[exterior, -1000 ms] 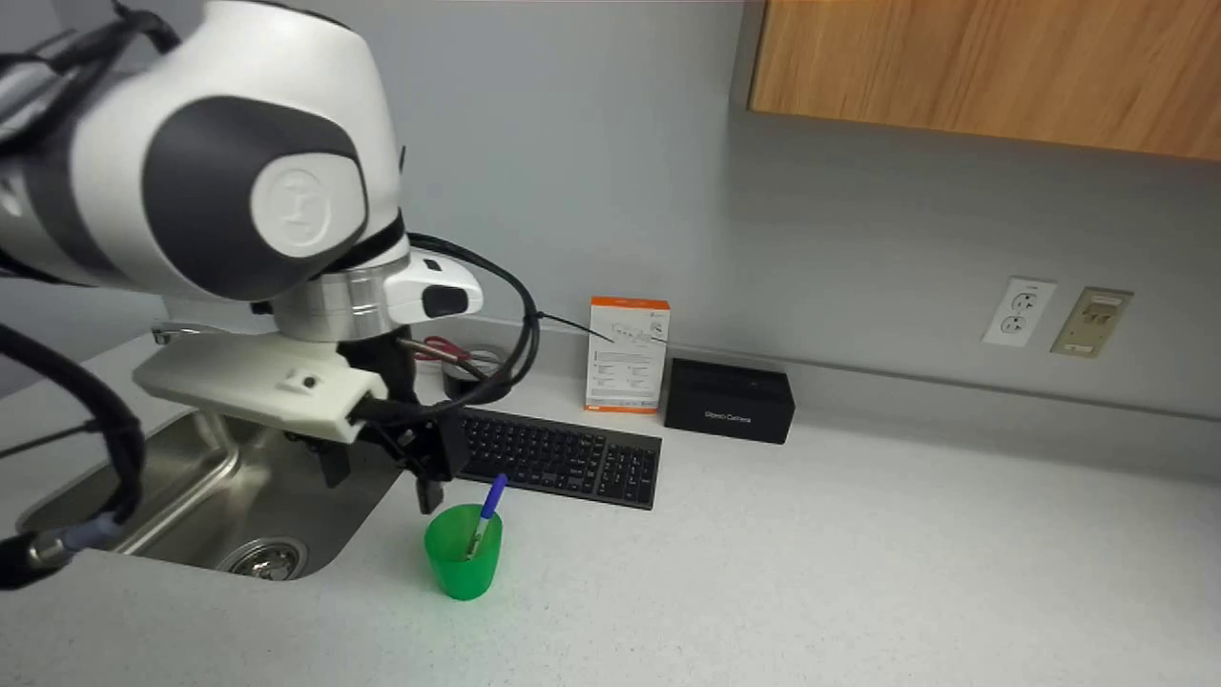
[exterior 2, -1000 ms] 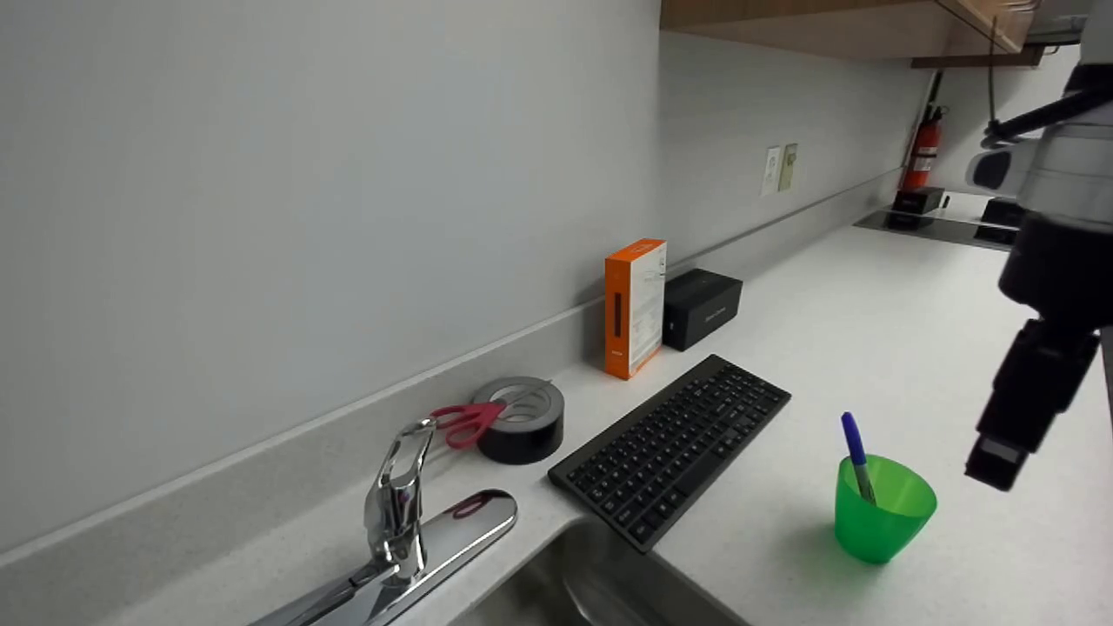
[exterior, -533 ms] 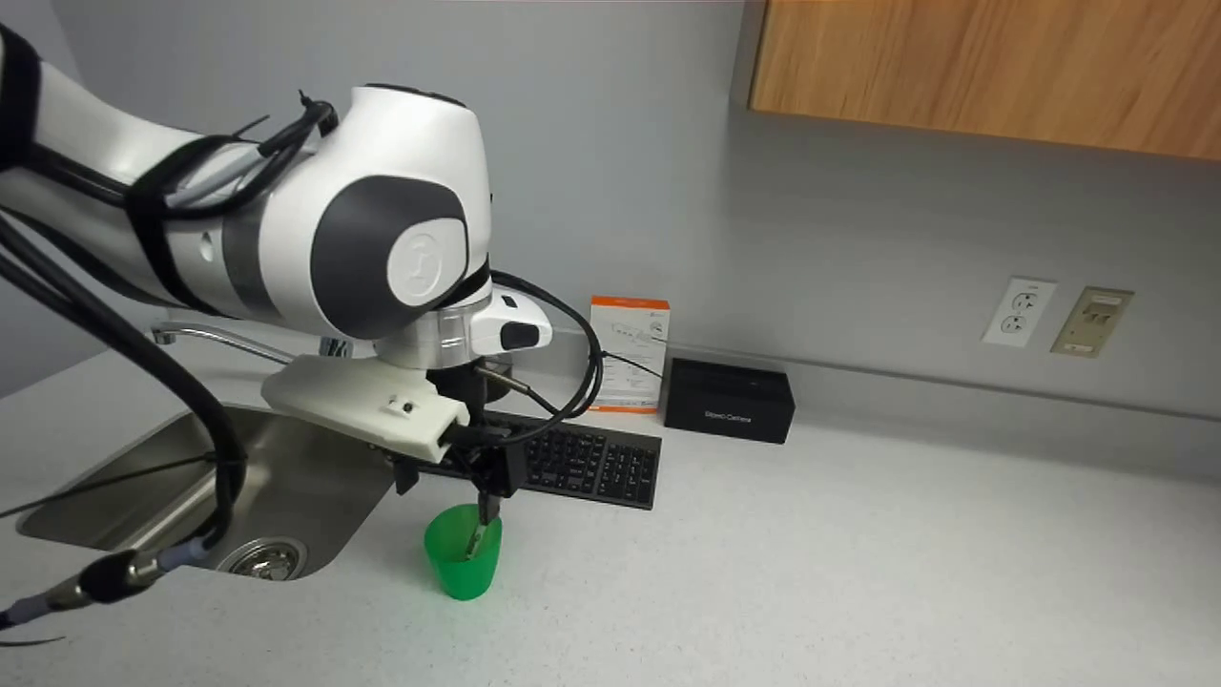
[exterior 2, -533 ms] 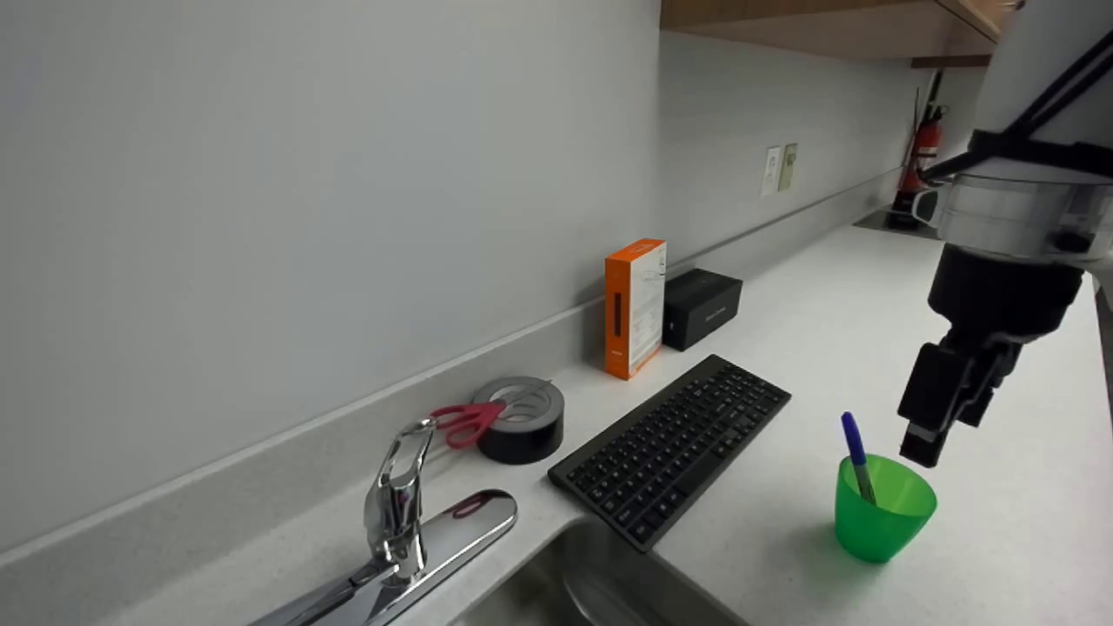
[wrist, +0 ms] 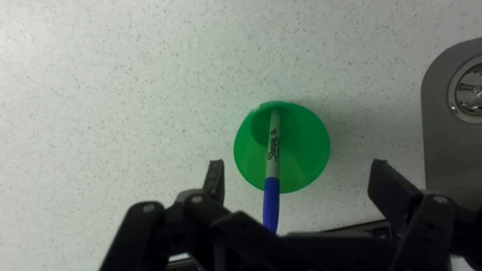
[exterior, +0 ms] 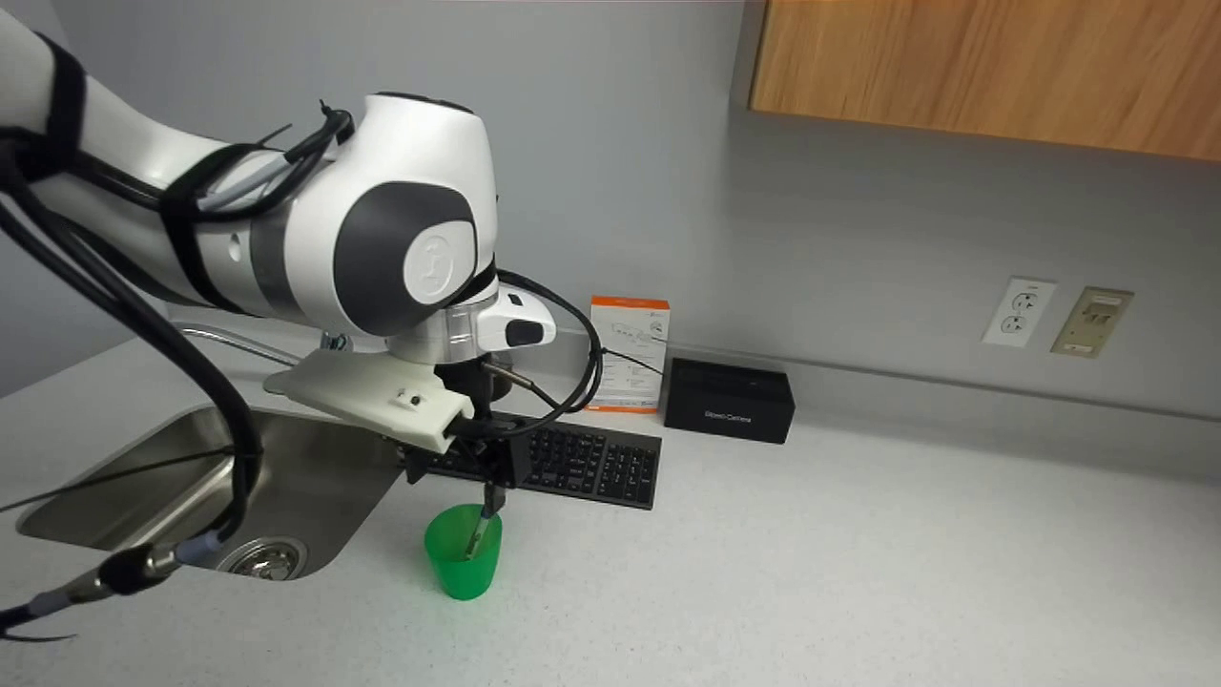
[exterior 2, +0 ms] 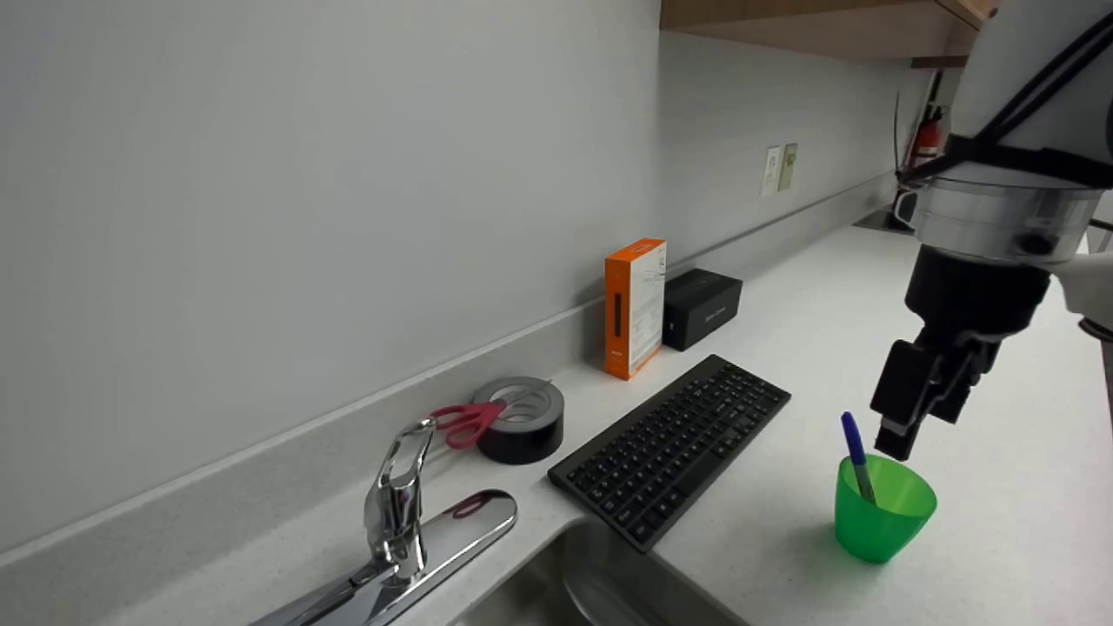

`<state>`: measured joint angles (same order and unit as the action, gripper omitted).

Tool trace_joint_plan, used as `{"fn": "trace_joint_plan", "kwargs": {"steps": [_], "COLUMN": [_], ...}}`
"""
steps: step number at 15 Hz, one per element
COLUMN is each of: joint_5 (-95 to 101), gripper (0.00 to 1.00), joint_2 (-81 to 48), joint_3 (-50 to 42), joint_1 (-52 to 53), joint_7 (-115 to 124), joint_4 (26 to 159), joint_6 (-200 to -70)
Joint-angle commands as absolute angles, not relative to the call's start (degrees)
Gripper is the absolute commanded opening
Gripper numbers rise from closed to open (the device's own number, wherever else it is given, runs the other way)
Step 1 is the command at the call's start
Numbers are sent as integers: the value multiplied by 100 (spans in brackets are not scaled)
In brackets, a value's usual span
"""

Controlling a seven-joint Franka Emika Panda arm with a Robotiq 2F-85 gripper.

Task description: Remove the marker from the cup

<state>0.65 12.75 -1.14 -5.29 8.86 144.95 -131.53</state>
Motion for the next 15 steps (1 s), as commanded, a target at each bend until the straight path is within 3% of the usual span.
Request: {"fn": "trace_joint_plan", "kwargs": {"steps": [1, 10, 11, 12, 15], "joint_5": [44, 166, 169, 150, 185], "gripper": [100, 100, 96, 74, 62], "joint_2": [510, -309, -315, -303, -164], "joint_3": [-101, -260, -285, -312, -396], "joint_1": [-504, -475, -477, -481, -500], "joint_7": [1327, 1833, 1833, 1817, 1796], "joint_4": [13931, 13294, 13297, 13321, 13456], "joint_6": [-13428, -13307, -13317, -13352, -13349]}}
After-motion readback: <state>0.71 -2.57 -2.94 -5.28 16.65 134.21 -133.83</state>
